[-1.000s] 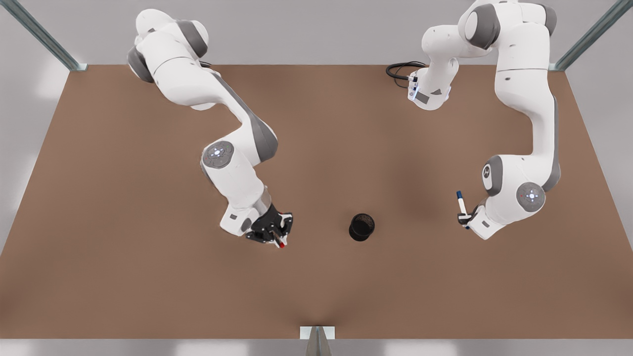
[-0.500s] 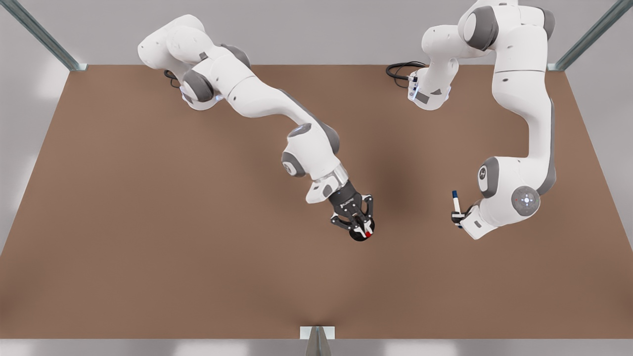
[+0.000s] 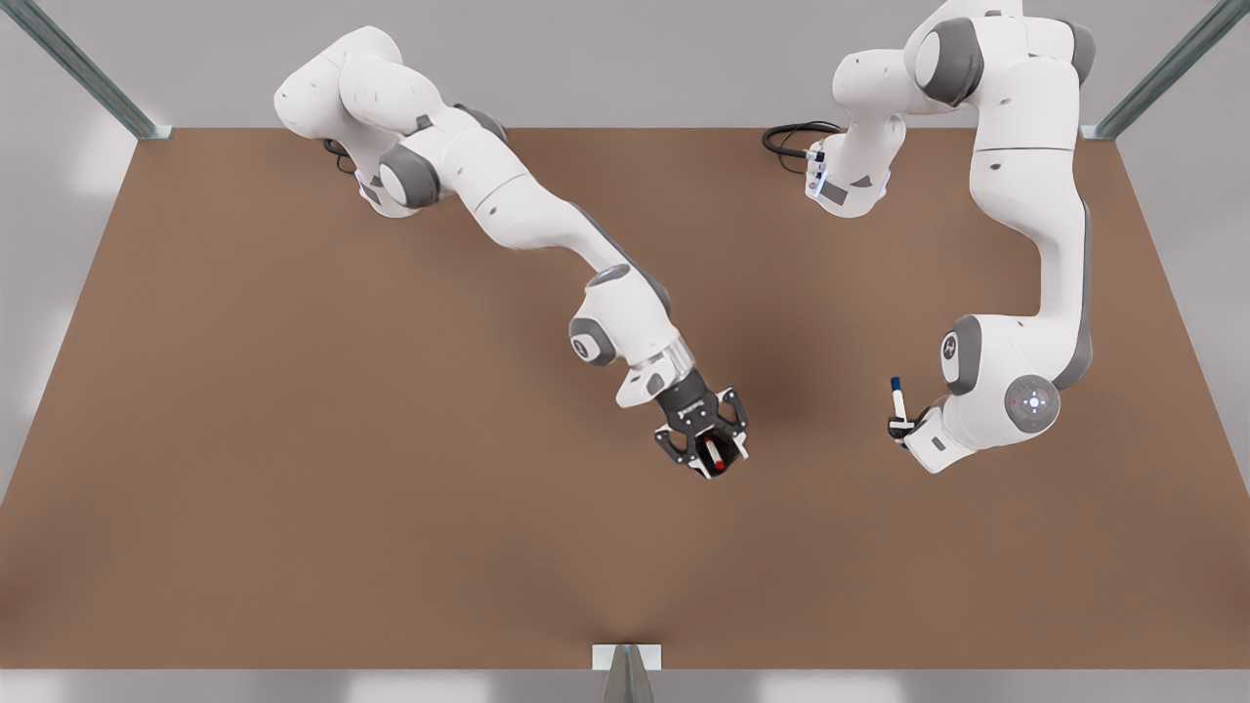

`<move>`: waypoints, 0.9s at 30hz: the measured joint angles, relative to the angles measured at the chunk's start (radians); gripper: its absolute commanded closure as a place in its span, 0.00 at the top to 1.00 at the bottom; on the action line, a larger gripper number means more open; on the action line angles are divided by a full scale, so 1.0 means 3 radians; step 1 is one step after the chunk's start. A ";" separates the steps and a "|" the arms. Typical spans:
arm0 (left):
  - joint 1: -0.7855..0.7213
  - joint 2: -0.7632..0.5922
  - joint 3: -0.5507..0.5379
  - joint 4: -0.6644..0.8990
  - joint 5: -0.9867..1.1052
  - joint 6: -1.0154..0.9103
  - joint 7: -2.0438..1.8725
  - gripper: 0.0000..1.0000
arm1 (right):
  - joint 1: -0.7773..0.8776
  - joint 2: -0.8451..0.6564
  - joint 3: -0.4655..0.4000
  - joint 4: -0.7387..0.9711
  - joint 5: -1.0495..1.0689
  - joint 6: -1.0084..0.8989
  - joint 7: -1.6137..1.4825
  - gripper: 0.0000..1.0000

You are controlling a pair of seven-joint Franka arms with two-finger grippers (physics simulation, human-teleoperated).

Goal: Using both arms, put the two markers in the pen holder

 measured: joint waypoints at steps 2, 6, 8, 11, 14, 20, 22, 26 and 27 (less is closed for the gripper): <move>-0.0065 -0.0004 -0.0023 0.0058 -0.0014 -0.0001 0.0006 0.21 | -0.0260 -0.0771 0.0034 -0.0240 -0.0004 -0.0592 0.0025 1.00; -0.0194 0.0091 -0.0244 0.0547 -0.0156 0.0007 0.0046 0.21 | -0.1326 -0.1996 0.0091 -0.0961 0.0216 -0.2027 -0.0217 1.00; -0.0201 0.0222 -0.0463 0.0878 -0.0346 0.0022 0.0117 0.21 | -0.1920 -0.2454 0.0355 -0.1441 0.0226 -0.2694 -0.0416 1.00; -0.0213 0.0328 -0.0778 0.1032 -0.0880 0.0229 0.0260 0.21 | -0.2389 -0.3001 0.0634 -0.2305 0.0237 -0.3319 -0.0703 1.00; -0.0301 0.0458 -0.0870 0.1039 -0.1537 0.0513 0.0432 0.21 | -0.2550 -0.2980 0.0743 -0.2372 0.0232 -0.3571 -0.1026 1.00; -0.0183 0.0617 -0.0868 0.0946 -0.2323 0.0869 0.1000 0.21 | -0.2511 -0.2886 0.0771 -0.2365 0.0230 -0.3735 -0.1553 1.00; -0.0158 0.0625 -0.0870 0.0926 -0.2409 0.0897 0.1191 0.21 | -0.2533 -0.2884 0.0764 -0.2365 0.0231 -0.3760 -0.1694 1.00; -0.0215 0.0648 -0.0873 0.0894 -0.2485 0.0932 0.1529 0.21 | -0.2575 -0.2860 0.0745 -0.2362 0.0238 -0.3786 -0.1933 1.00; -0.0223 0.0652 -0.0873 0.0870 -0.2494 0.0938 0.1610 0.21 | -0.2578 -0.2859 0.0744 -0.2361 0.0239 -0.3788 -0.1986 1.00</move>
